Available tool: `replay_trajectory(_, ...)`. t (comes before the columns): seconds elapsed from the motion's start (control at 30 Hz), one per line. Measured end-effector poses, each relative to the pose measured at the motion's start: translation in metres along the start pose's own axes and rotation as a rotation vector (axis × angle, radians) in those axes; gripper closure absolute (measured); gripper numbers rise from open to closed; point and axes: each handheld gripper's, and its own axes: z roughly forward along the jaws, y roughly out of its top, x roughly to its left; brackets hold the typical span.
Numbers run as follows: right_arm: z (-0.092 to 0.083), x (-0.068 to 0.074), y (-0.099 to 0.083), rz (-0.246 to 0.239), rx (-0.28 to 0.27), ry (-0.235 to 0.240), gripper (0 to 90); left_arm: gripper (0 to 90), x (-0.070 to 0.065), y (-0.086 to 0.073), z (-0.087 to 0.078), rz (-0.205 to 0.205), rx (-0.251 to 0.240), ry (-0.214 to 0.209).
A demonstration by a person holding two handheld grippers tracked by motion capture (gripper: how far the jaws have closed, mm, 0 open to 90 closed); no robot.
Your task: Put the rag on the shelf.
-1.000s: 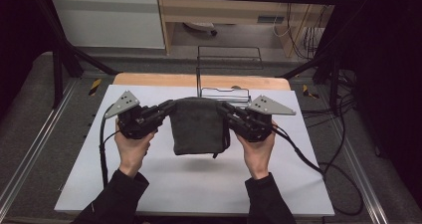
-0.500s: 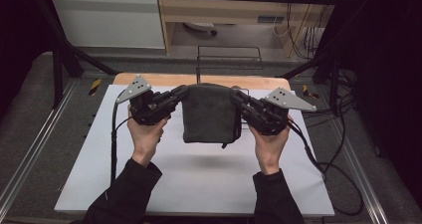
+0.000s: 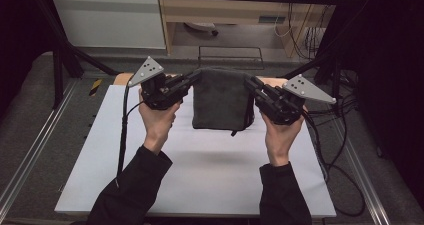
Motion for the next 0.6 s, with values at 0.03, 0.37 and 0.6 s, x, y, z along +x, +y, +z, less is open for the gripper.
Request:
replay_trajectory(0.03,0.000,-0.001,0.002,-0.003,-0.003,-0.003,79.8,80.3,-0.001,0.002,0.001,0.004,-0.004,-0.001)
replay_trajectory(0.37,0.003,-0.008,0.024,-0.023,-0.041,-0.031,79.8,80.3,-0.001,0.024,0.015,0.017,-0.047,0.010)
replay_trajectory(0.6,0.008,-0.011,0.037,-0.037,-0.053,-0.048,79.9,80.3,0.004,0.036,0.023,0.009,-0.056,0.009)
